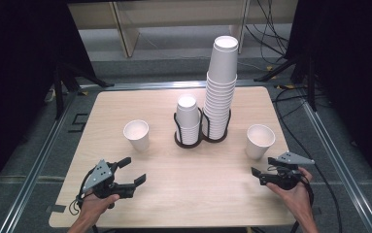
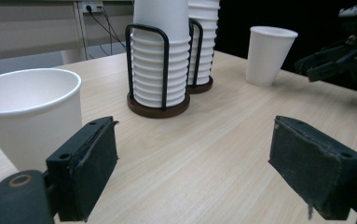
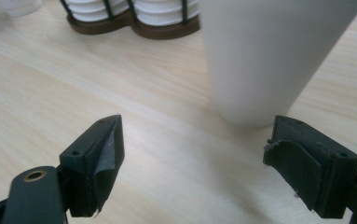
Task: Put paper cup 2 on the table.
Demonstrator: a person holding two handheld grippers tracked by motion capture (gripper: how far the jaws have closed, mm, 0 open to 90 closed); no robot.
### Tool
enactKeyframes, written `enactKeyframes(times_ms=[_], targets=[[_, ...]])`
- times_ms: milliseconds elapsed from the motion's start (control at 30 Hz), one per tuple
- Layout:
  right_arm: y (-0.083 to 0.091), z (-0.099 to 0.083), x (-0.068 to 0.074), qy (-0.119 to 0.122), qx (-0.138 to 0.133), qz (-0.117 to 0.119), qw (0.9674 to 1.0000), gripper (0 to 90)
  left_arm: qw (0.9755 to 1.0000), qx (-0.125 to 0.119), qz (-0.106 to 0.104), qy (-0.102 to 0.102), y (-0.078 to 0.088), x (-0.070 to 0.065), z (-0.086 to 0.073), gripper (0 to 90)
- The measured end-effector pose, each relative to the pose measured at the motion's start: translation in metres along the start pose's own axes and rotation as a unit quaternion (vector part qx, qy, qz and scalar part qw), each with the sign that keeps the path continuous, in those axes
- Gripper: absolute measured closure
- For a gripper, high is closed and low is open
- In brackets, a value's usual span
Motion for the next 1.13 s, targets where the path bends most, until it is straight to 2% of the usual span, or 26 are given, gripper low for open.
enactKeyframes(times_ms=[33,67,100,133,167,233,267,300,333,400,467,600,667,700,733,767,800,833,867,900,967,1000,1133], targets=[[0.0,0.0,0.005,-0.006,-0.003,0.009,0.9999,19.0,1.0,0.001,0.002,-0.004,0.001,-0.001,-0.001,14.4],[0.001,-0.002,0.01,-0.014,-0.003,0.01,0.9999,19.0,0.9998,0.017,0.01,-0.008,0.004,0.0,-0.004,14.5],[0.002,-0.002,0.012,0.002,-0.004,0.009,1.0,19.0,0.9998,0.017,0.01,-0.008,0.006,-0.001,-0.005,14.5],[0.002,-0.004,0.018,-0.001,-0.003,0.021,0.9998,19.0,0.9999,0.007,0.004,-0.005,0.006,-0.003,-0.004,14.5],[0.004,-0.005,0.02,0.005,-0.001,0.017,0.9998,19.0,0.9997,0.02,0.008,-0.008,0.009,-0.003,-0.007,14.5],[0.005,-0.007,0.029,0.009,0.003,0.024,0.9997,19.0,0.9996,0.023,0.01,-0.008,0.012,-0.005,-0.009,14.5],[0.007,-0.009,0.032,0.012,0.007,0.026,0.9996,19.0,0.9999,0.014,0.004,-0.007,0.011,-0.006,-0.009,14.5],[0.007,-0.009,0.037,0.015,0.003,0.031,0.9994,19.0,0.9997,0.019,0.006,-0.01,0.013,-0.007,-0.011,14.5],[0.009,-0.01,0.04,0.015,0.008,0.029,0.9994,19.0,0.9995,0.027,0.009,-0.012,0.015,-0.007,-0.012,14.5],[0.01,-0.013,0.049,0.009,0.012,0.038,0.9992,19.1,0.9996,0.026,0.008,-0.011,0.015,-0.009,-0.014,14.6],[0.012,-0.017,0.055,0.017,0.017,0.044,0.9987,19.0,0.9991,0.037,0.011,-0.017,0.016,-0.009,-0.017,14.6],[0.013,-0.023,0.065,0.014,0.025,0.049,0.9984,18.9,0.9993,0.032,0.005,-0.019,0.014,-0.011,-0.017,14.6],[0.014,-0.026,0.068,0.026,0.03,0.058,0.9975,18.7,0.9992,0.035,0.006,-0.017,0.014,-0.01,-0.018,14.6],[0.014,-0.028,0.071,0.019,0.033,0.057,0.9976,18.6,0.9992,0.036,0.007,-0.018,0.014,-0.01,-0.018,14.6],[0.013,-0.029,0.072,0.025,0.033,0.059,0.9974,18.6,0.9989,0.042,0.009,-0.019,0.015,-0.01,-0.019,14.6],[0.013,-0.032,0.075,0.014,0.041,0.065,0.9969,18.5,0.9992,0.036,0.006,-0.018,0.014,-0.011,-0.018,14.6],[0.012,-0.033,0.074,0.023,0.041,0.059,0.9972,18.4,0.9989,0.043,0.009,-0.019,0.014,-0.01,-0.02,14.6],[0.011,-0.034,0.075,0.024,0.045,0.065,0.9966,18.3,0.9988,0.044,0.008,-0.02,0.014,-0.01,-0.02,14.6],[0.013,-0.038,0.08,-0.006,0.06,0.066,0.996,18.1,0.9988,0.043,0.008,-0.02,0.014,-0.01,-0.02,14.6],[0.01,-0.036,0.075,0.023,0.049,0.06,0.9967,18.1,0.9991,0.038,0.006,-0.019,0.013,-0.01,-0.019,14.6],[0.009,-0.037,0.075,0.025,0.052,0.064,0.9963,18.1,0.9989,0.043,0.008,-0.019,0.014,-0.01,-0.02,14.6],[0.008,-0.037,0.075,0.032,0.052,0.066,0.996,18.1,0.9992,0.034,0.005,-0.017,0.013,-0.01,-0.019,14.6],[0.009,-0.037,0.075,0.027,0.051,0.066,0.9961,17.4,0.9993,0.034,0.004,-0.018,0.012,-0.01,-0.019,14.6]])
Point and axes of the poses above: each handheld gripper's, and its own axes: y roughly backward along the jaws, z roughly out of its top, x roughly to its left, the point moved 10 cm from there along -y, roughly forward along the jaws, and after that the axes turned 4 degrees about z, right-handed, at the moved point
